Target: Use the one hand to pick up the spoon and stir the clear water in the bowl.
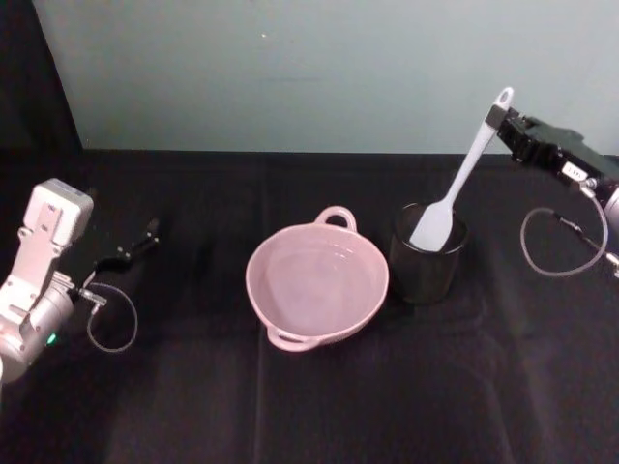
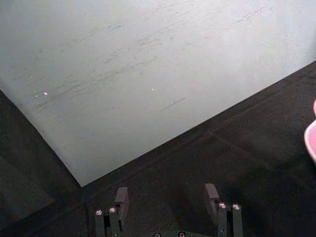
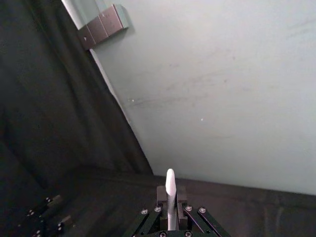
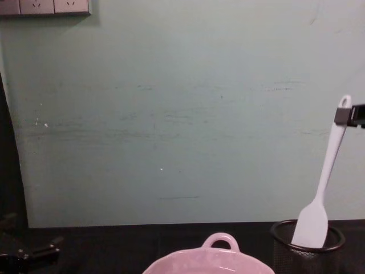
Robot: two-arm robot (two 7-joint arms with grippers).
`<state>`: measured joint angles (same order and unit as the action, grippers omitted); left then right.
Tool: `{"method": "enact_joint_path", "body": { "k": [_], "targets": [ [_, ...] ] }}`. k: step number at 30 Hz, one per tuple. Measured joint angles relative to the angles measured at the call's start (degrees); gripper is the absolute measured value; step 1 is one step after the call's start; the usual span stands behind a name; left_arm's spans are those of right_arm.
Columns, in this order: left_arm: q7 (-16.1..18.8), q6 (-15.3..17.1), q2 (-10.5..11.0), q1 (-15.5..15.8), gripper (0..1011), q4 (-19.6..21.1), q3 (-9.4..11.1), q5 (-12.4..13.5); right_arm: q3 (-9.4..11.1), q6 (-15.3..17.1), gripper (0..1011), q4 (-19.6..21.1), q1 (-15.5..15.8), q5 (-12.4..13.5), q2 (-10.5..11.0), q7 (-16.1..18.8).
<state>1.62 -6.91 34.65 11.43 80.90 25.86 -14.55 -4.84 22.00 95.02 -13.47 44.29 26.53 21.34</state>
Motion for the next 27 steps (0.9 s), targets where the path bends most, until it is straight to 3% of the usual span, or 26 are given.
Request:
{"method": "enact_joint_path", "body": {
  "k": [9,27],
  "targets": [
    [0.0,0.0,0.0,0.0,1011,0.0,0.0,0.0,-2.2,0.4,106,-4.5,-1.6,1.4,0.7,2.0],
    [0.0,0.0,0.0,0.0,1011,0.0,0.0,0.0,-5.6,-3.7,106,-10.6,-3.0,2.3,1.8,4.1]
  ]
}}
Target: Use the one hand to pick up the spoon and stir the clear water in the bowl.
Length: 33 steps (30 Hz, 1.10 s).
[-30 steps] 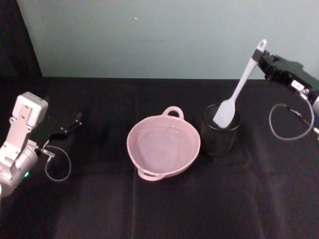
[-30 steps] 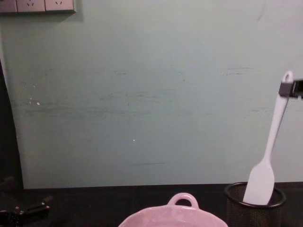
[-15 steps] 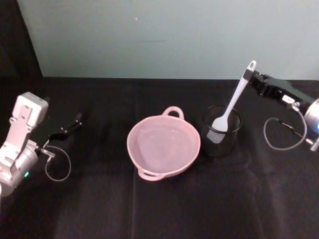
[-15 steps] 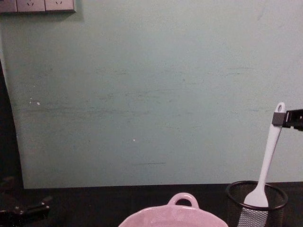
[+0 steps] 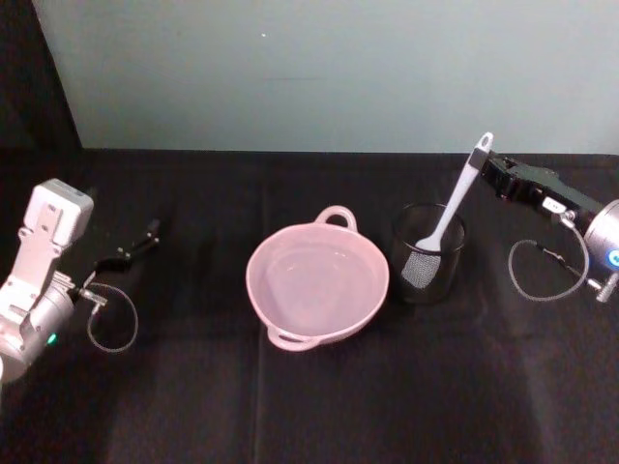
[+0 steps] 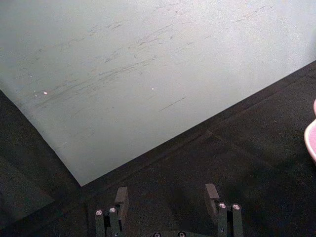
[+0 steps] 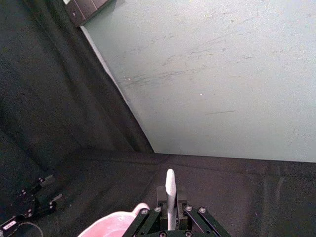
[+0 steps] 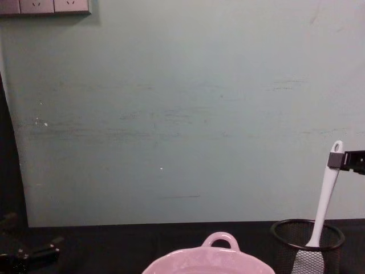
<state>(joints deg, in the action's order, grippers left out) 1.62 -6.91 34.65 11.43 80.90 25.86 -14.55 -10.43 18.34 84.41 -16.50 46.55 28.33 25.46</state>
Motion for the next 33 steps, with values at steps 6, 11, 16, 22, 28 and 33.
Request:
{"method": "enact_joint_path", "body": {
  "k": [6,11,16,22,28,33],
  "targets": [
    [0.0,0.0,0.0,0.0,1011,0.0,0.0,0.0,-0.8,-0.8,106,-1.4,-0.5,0.6,0.0,-0.1],
    [0.0,0.0,0.0,0.0,1011,0.0,0.0,0.0,-1.4,-1.2,106,-2.0,-0.7,1.2,0.1,-0.3],
    [0.0,0.0,0.0,0.0,1011,0.0,0.0,0.0,-2.0,-1.6,106,-2.7,-1.0,1.8,0.2,-0.6],
    [0.0,0.0,0.0,0.0,1011,0.0,0.0,0.0,-2.6,-1.6,106,-3.7,-1.6,3.0,0.2,-0.8],
    [0.0,0.0,0.0,0.0,1011,0.0,0.0,0.0,-2.5,-1.6,106,-3.6,-1.6,2.9,0.2,-0.8],
    [0.0,0.0,0.0,0.0,1011,0.0,0.0,0.0,-2.5,-1.6,111,-3.5,-1.5,2.8,0.2,-0.8]
  ]
}}
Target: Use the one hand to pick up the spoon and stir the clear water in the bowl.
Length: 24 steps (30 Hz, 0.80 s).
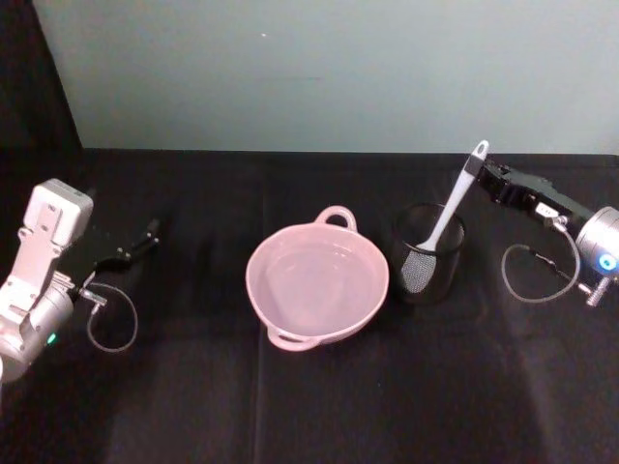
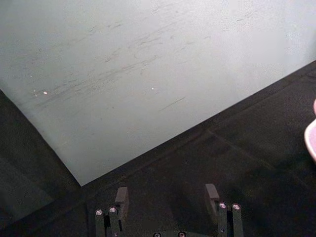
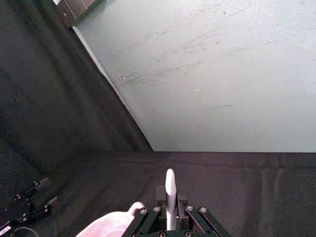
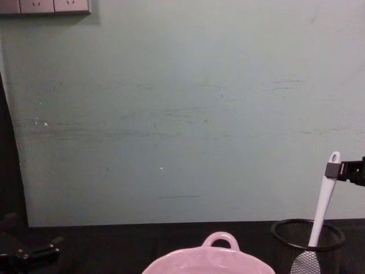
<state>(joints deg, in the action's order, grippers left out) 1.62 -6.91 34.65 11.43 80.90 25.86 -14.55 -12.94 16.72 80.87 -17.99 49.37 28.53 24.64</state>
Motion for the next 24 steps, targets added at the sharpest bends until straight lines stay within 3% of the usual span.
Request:
{"method": "enact_joint_path", "body": {
  "k": [24],
  "targets": [
    [0.0,0.0,0.0,0.0,1011,0.0,0.0,0.0,0.1,-0.1,840,0.2,0.1,-0.3,0.0,0.0]
  ]
}}
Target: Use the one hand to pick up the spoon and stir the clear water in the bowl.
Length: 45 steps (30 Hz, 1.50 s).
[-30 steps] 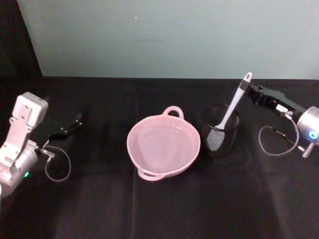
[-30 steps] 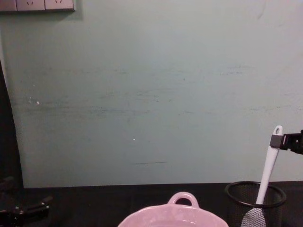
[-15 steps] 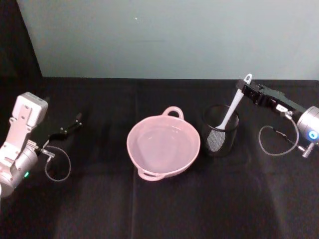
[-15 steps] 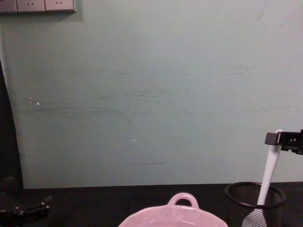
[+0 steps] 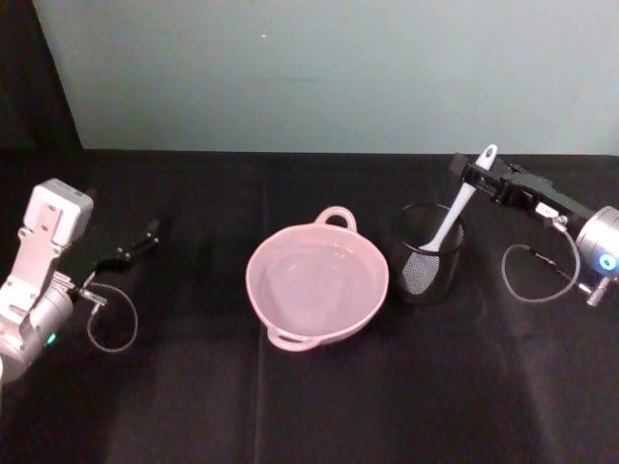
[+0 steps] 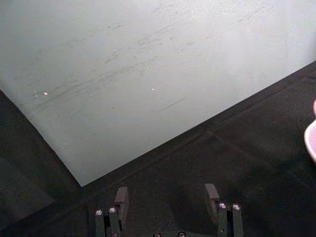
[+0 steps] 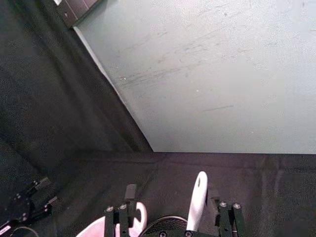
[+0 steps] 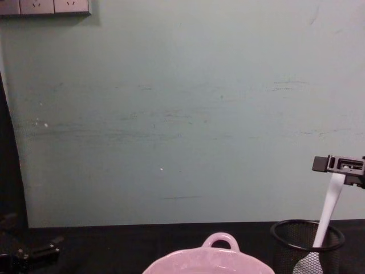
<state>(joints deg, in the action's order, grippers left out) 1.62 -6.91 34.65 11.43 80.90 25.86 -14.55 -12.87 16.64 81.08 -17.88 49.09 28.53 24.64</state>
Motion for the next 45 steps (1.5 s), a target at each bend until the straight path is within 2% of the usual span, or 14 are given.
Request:
{"method": "enact_joint_path", "body": {
  "k": [6,13,17,24,25,30,33,36,39,44,45],
  "targets": [
    [0.0,0.0,0.0,0.0,1011,0.0,0.0,0.0,0.0,0.0,1000,0.0,0.0,0.0,0.0,0.0],
    [0.0,0.0,0.0,0.0,1011,0.0,0.0,0.0,-0.5,-0.2,1002,0.0,-0.1,-0.3,0.4,-0.2],
    [0.0,0.0,0.0,0.0,1011,0.0,0.0,0.0,-1.8,-1.5,1003,0.3,-0.3,-1.9,1.5,-1.3],
    [0.0,0.0,0.0,0.0,1011,0.0,0.0,0.0,-4.3,-5.9,1003,1.6,0.1,-8.8,3.9,-4.9],
    [0.0,0.0,0.0,0.0,1011,0.0,0.0,0.0,-4.6,-6.9,1003,1.8,0.4,-10.5,4.2,-5.6],
    [0.0,0.0,0.0,0.0,1011,0.0,0.0,0.0,-5.2,-9.9,1003,2.7,1.3,-16.2,5.0,-7.9],
    [0.0,0.0,0.0,0.0,1011,0.0,0.0,0.0,-5.2,-10.8,1003,3.3,1.8,-18.0,5.3,-8.8],
    [0.0,0.0,0.0,0.0,1011,0.0,0.0,0.0,-4.7,-12.2,1002,5.3,3.6,-20.4,6.0,-10.2],
    [0.0,0.0,0.0,0.0,1011,0.0,0.0,0.0,-3.7,-12.7,1002,7.0,5.2,-20.9,6.5,-11.2],
    [0.0,0.0,0.0,0.0,1011,0.0,0.0,0.0,0.0,-14.5,1003,11.1,10.4,-21.2,6.9,-14.4],
    [0.0,0.0,0.0,0.0,1011,0.0,0.0,0.0,1.2,-15.3,1002,11.9,11.9,-21.2,6.7,-15.5]
  ]
}}
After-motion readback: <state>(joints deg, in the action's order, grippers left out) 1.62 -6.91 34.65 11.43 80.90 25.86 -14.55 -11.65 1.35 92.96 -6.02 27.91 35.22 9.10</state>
